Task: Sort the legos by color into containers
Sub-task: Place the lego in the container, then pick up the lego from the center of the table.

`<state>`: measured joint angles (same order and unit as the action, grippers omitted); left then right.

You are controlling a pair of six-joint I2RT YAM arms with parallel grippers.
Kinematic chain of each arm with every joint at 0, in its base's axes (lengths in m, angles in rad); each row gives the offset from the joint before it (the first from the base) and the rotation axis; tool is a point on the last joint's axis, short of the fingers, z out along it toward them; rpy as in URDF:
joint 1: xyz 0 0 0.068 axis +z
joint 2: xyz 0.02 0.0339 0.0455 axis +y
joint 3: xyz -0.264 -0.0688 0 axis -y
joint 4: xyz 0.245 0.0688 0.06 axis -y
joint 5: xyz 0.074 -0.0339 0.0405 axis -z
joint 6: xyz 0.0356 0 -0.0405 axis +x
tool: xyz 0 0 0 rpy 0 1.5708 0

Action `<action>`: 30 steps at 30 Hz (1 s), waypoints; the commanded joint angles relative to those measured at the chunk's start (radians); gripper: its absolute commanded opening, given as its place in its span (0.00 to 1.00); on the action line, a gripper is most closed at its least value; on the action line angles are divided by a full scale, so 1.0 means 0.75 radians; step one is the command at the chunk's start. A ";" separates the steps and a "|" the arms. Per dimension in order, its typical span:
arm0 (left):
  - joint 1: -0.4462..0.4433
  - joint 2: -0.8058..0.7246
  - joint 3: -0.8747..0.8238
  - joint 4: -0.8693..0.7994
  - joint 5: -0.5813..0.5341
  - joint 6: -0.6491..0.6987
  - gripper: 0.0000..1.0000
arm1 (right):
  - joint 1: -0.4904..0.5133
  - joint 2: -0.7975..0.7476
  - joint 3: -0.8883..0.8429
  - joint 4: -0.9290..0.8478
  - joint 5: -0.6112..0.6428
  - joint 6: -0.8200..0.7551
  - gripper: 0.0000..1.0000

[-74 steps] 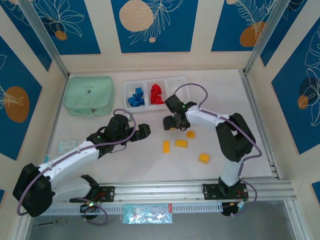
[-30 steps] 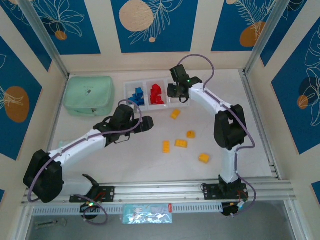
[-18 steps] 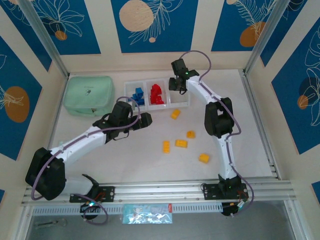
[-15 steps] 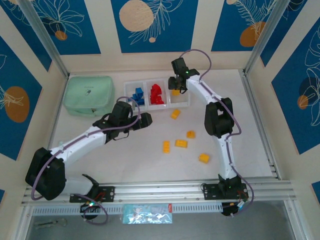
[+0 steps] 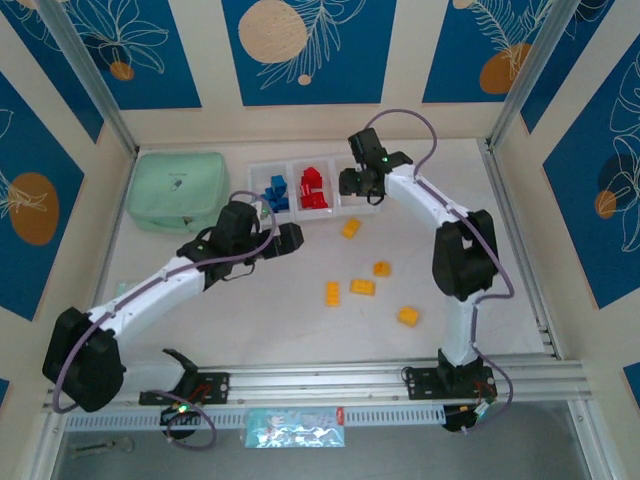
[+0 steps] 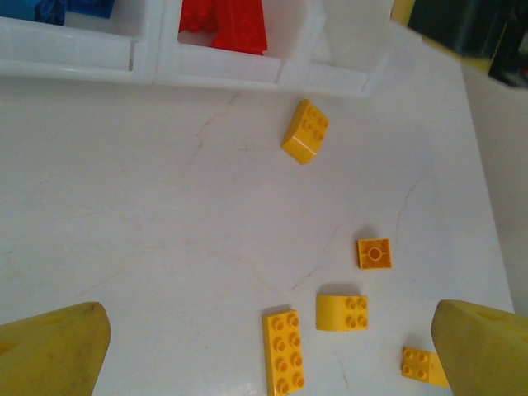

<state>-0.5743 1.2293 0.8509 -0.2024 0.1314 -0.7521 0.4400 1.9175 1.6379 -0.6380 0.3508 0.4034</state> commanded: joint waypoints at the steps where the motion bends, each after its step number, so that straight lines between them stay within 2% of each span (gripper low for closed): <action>1: -0.003 -0.064 -0.048 -0.041 0.041 0.015 0.99 | 0.036 -0.087 -0.148 0.014 -0.061 0.118 0.65; 6: -0.014 -0.126 -0.119 -0.041 0.046 0.001 0.99 | 0.108 -0.120 -0.309 0.057 -0.024 0.244 0.69; 9: -0.026 -0.153 -0.149 -0.052 0.044 -0.001 0.99 | 0.119 -0.078 -0.317 0.079 -0.079 0.285 0.70; 13: -0.032 -0.187 -0.189 -0.069 0.028 -0.013 0.99 | 0.127 -0.051 -0.342 0.125 -0.037 0.336 0.74; 17: -0.034 -0.226 -0.220 -0.073 0.010 -0.027 0.99 | 0.124 0.027 -0.305 0.110 0.035 0.368 0.76; 30: -0.034 -0.233 -0.215 -0.107 -0.039 -0.026 0.99 | 0.109 0.157 -0.240 0.139 0.096 0.358 0.74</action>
<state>-0.5922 1.0538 0.6868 -0.2630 0.1204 -0.7620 0.5312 2.0197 1.4261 -0.5327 0.3904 0.6655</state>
